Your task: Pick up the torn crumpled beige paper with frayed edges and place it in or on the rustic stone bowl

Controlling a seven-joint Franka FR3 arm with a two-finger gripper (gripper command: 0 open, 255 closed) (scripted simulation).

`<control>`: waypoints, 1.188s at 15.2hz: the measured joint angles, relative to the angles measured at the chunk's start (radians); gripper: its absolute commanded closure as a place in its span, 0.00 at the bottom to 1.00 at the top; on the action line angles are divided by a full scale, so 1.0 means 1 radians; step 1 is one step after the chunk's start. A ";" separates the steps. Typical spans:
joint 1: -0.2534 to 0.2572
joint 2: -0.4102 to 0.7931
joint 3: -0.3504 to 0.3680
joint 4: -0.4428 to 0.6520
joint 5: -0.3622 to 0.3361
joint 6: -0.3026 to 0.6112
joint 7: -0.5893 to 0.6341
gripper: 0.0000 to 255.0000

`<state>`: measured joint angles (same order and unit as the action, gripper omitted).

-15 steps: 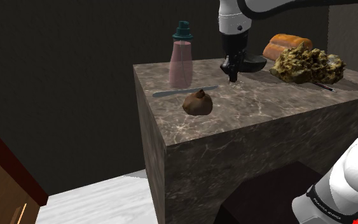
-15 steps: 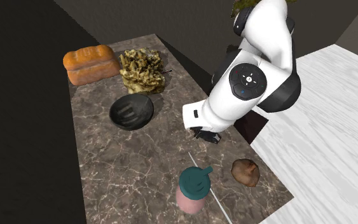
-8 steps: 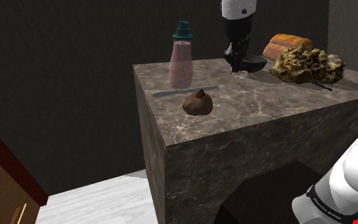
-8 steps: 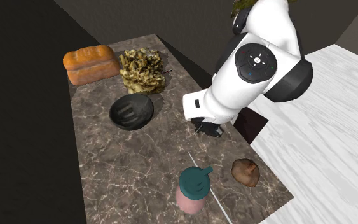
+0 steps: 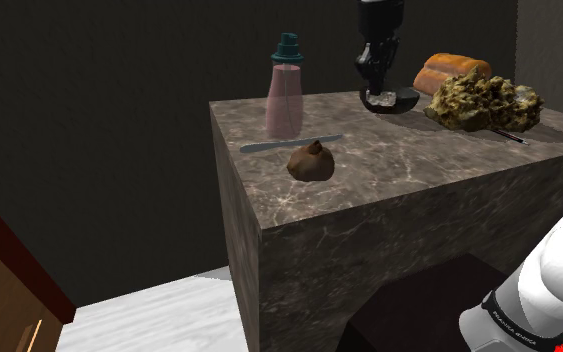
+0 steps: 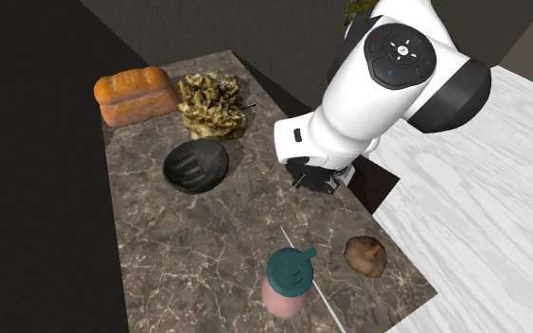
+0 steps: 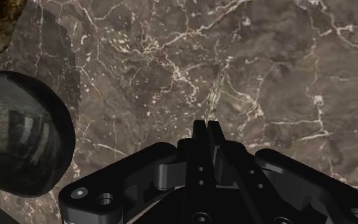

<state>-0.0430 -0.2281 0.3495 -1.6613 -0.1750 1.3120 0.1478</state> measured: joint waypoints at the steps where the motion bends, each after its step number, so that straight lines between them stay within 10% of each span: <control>1: -0.001 0.009 0.001 0.022 -0.004 -0.014 -0.003 1.00; 18: -0.090 0.138 -0.105 0.276 -0.087 -0.094 -0.229 1.00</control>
<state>-0.1325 -0.0899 0.2442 -1.3856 -0.2619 1.2179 -0.0814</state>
